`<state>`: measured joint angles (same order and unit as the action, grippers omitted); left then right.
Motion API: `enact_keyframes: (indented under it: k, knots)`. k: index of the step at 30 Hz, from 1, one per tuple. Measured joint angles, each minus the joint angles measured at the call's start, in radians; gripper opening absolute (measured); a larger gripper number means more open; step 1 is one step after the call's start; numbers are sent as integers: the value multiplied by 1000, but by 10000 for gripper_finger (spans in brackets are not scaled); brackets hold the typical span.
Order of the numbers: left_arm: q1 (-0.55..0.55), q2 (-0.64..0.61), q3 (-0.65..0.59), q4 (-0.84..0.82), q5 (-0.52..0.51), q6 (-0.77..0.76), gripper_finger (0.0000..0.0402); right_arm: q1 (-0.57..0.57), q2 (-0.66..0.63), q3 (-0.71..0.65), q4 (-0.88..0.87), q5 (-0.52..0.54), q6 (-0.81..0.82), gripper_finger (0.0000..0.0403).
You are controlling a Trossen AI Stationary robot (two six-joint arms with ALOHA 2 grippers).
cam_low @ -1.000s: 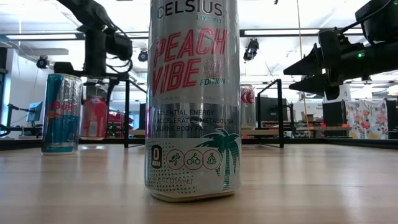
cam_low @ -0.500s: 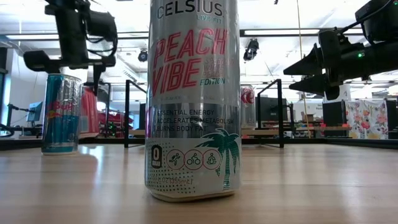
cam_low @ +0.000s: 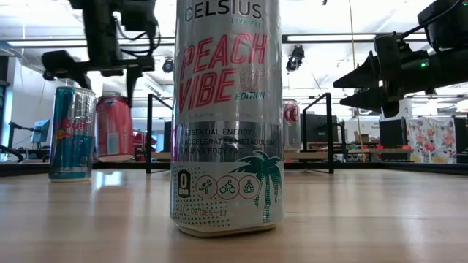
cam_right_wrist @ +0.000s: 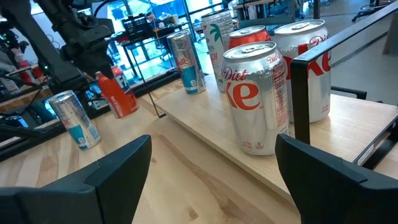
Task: Place canned beverage on shelf
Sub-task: Put the red soda can on the shelf aligned with the other red soda can
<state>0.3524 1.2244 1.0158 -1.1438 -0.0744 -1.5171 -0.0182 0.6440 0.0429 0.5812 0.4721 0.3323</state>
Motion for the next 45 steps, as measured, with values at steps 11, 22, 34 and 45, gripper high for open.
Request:
enact_keyframes:
  k: [11, 22, 34, 45]
  knots:
    - [-160, 267, 250, 0, -73, -16, 267, 0, 0, 0, 0, 0, 0, 327]
    - [-241, 520, 478, -1, -99, 55, 267, 0, 0, 0, 0, 0, 0, 327]
    - [-269, 660, 622, -3, -99, 96, 267, 0, 0, 0, 0, 0, 0, 327]
    - [-273, 696, 645, -9, -68, 49, 267, 0, 0, 0, 0, 0, 0, 327]
